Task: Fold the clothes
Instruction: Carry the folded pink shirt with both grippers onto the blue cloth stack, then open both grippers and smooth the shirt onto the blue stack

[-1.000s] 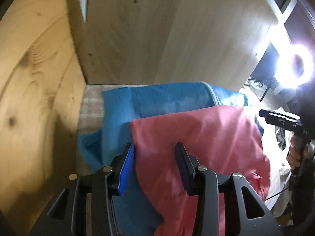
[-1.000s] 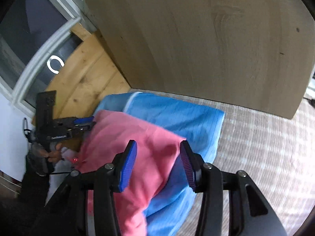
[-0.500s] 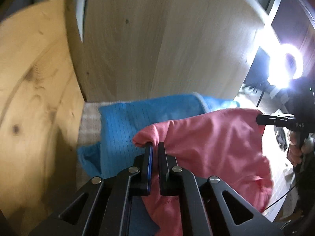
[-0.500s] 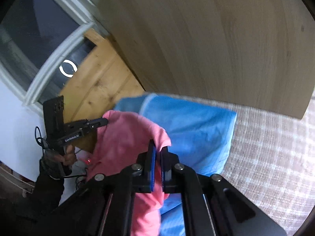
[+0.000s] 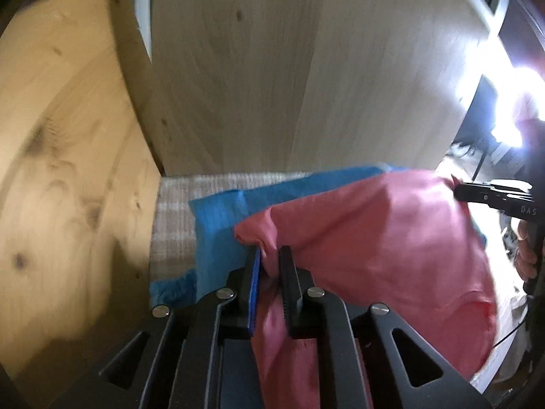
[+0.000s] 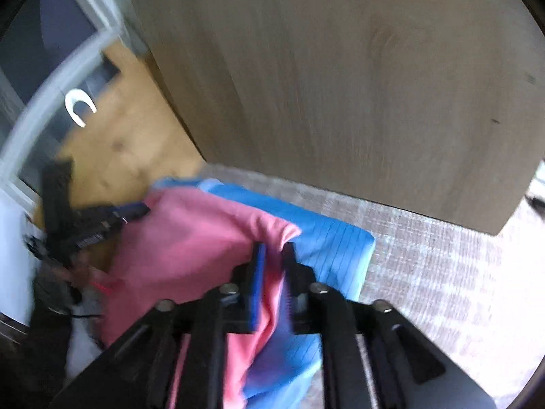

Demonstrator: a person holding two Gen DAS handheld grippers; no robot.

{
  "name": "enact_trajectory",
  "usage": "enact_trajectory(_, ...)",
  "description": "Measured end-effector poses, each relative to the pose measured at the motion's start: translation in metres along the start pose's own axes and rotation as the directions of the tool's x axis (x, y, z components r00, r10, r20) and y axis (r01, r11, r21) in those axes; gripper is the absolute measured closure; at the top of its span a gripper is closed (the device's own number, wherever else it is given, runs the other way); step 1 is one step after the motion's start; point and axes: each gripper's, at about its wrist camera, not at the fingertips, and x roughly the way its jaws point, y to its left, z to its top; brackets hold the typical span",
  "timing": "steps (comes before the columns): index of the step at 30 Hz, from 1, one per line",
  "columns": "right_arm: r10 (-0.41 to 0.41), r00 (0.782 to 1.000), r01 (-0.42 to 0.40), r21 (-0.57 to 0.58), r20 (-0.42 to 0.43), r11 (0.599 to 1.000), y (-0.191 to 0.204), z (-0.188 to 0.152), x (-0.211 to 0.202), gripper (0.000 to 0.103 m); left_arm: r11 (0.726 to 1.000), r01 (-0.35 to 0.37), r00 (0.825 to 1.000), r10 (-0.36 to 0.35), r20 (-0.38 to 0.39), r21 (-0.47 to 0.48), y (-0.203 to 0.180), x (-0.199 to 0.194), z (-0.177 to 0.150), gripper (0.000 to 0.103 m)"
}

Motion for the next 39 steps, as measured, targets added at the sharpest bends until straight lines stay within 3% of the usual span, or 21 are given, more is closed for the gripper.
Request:
enact_trajectory(1, 0.043, 0.999, -0.043, 0.018, 0.023, 0.999, -0.001, -0.007, -0.015, 0.061, 1.0, 0.002, 1.0, -0.003, 0.017, 0.007, -0.003, -0.014, -0.006, 0.087)
enact_trajectory(2, 0.073, 0.997, -0.074, 0.024, 0.028, 0.997, -0.002, -0.015, -0.024, 0.06, 1.0, 0.01, 0.999, -0.01, 0.034, 0.012, -0.007, -0.028, -0.011, 0.081)
enact_trajectory(6, 0.103, 0.994, -0.104, 0.039, 0.04, 0.994, -0.005, -0.04, -0.038, 0.06, 0.991, 0.117, 0.991, -0.121, 0.059, 0.07, -0.055, -0.068, -0.046, 0.08)
enact_trajectory(10, 0.063, 0.998, -0.063, 0.05, 0.008, 0.997, -0.01, -0.037, -0.016, 0.06, 0.943, 0.274, 0.961, -0.277, -0.008, 0.186, -0.139, -0.07, -0.081, 0.078)
enact_trajectory(12, 0.05, 0.999, -0.049, 0.052, -0.019, 0.997, -0.012, -0.031, 0.001, 0.06, 0.916, 0.294, 0.955, -0.293, -0.044, 0.273, -0.18, -0.061, -0.094, 0.078)
enact_trajectory(15, 0.036, 0.998, -0.033, 0.053, -0.042, 0.998, -0.012, -0.029, 0.015, 0.06, 0.906, 0.257, 0.966, -0.244, -0.081, 0.335, -0.212, -0.04, -0.1, 0.078)
enact_trajectory(18, 0.031, 0.998, -0.028, 0.06, -0.056, 0.998, -0.012, -0.028, 0.025, 0.06, 0.913, 0.218, 0.975, -0.191, -0.111, 0.343, -0.217, -0.021, -0.098, 0.08)
enact_trajectory(20, 0.049, 0.997, -0.045, 0.065, -0.055, 0.997, -0.013, -0.03, 0.027, 0.06, 0.914, 0.213, 0.975, -0.177, -0.135, 0.344, -0.217, -0.011, -0.099, 0.094)
enact_trajectory(21, 0.059, 0.997, -0.055, 0.066, -0.054, 0.996, -0.013, -0.03, 0.028, 0.07, 0.914, 0.222, 0.973, -0.181, -0.146, 0.341, -0.215, -0.008, -0.099, 0.095)
enact_trajectory(22, 0.067, 0.996, -0.064, 0.063, -0.059, 0.996, -0.013, -0.032, 0.027, 0.091, 0.911, 0.233, 0.97, -0.191, -0.152, 0.34, -0.214, -0.008, -0.1, 0.097)
enact_trajectory(23, 0.07, 0.995, -0.066, 0.059, -0.069, 0.996, -0.013, -0.033, 0.026, 0.099, 0.908, 0.246, 0.967, -0.203, -0.156, 0.341, -0.212, -0.009, -0.1, 0.098)
enact_trajectory(27, -0.082, 0.996, 0.082, 0.017, -0.032, 0.996, -0.012, -0.023, 0.026, 0.098, 0.897, 0.262, 0.962, -0.215, -0.166, 0.356, -0.211, -0.01, -0.105, 0.098)
enact_trajectory(29, -0.079, 0.997, 0.079, 0.023, -0.012, 0.997, -0.013, -0.026, 0.014, 0.096, 0.904, 0.266, 0.961, -0.222, -0.164, 0.336, -0.209, -0.01, -0.104, 0.098)
enact_trajectory(32, 0.002, 0.999, -0.002, -0.012, 0.047, 1.0, -0.003, -0.055, -0.029, 0.095, 0.916, 0.254, 0.966, -0.229, -0.117, 0.311, -0.204, -0.026, -0.099, 0.096)
enact_trajectory(35, 0.012, 0.998, -0.007, -0.094, 0.06, 0.996, 0.016, -0.116, -0.068, 0.095, 0.915, 0.234, 0.972, -0.228, -0.059, 0.329, -0.201, -0.047, -0.094, 0.088)
enact_trajectory(39, -0.058, 0.998, 0.054, -0.208, -0.013, 0.977, 0.044, -0.183, -0.066, 0.095, 0.914, 0.21, 0.977, -0.205, -0.052, 0.347, -0.194, -0.049, -0.092, 0.088)
